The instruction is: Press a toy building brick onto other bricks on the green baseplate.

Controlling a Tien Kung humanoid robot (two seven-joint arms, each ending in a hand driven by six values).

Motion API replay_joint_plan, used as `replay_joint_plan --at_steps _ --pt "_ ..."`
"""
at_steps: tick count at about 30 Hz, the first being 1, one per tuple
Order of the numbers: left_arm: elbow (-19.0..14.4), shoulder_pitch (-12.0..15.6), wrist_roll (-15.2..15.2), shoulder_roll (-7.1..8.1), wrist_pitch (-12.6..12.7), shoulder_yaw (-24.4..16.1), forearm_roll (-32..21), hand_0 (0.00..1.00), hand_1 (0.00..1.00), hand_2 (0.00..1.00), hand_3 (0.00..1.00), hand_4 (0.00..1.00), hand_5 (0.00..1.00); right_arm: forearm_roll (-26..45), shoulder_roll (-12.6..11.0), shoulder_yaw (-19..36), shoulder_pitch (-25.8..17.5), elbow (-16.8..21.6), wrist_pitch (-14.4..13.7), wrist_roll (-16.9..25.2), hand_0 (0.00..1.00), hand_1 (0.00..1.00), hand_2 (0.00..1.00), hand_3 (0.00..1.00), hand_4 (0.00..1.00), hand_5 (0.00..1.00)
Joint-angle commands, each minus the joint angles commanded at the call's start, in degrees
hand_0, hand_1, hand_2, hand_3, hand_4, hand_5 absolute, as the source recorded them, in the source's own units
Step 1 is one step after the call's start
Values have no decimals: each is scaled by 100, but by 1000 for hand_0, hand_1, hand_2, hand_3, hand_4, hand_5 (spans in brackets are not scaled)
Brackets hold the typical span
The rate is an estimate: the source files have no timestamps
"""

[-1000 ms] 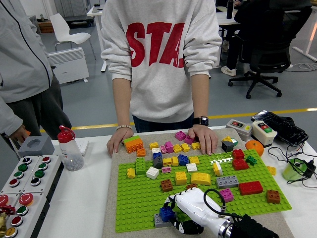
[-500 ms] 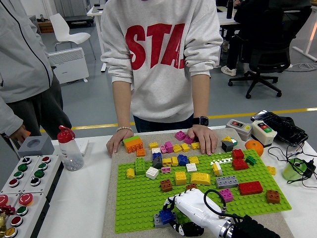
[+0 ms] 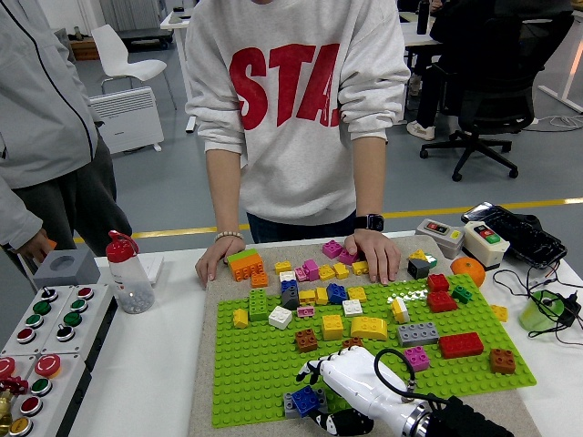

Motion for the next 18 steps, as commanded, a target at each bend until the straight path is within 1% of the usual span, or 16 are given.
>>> replay_joint_plan --at_steps 9,10,15,16,18 --pt "0 20 1 -3 1 3 1 659 684 679 578 291 998 1 32 -8 -1 2 -24 5 540 597 636 702 710 281" --pt "0 18 0 -2 0 3 2 659 684 679 579 291 998 -3 42 -6 3 1 -33 9 555 637 700 720 714 283" --pt "0 7 -6 3 -2 10 -8 659 684 679 579 291 998 -9 68 5 22 2 -44 18 555 637 700 720 714 283" --pt "0 3 -8 4 -2 11 -12 659 683 679 577 291 998 -10 74 4 30 2 -44 18 623 700 776 761 719 283" --pt "0 -3 -10 5 -1 12 -17 659 683 679 577 291 998 -10 86 5 41 -2 -51 20 623 700 776 761 719 283"
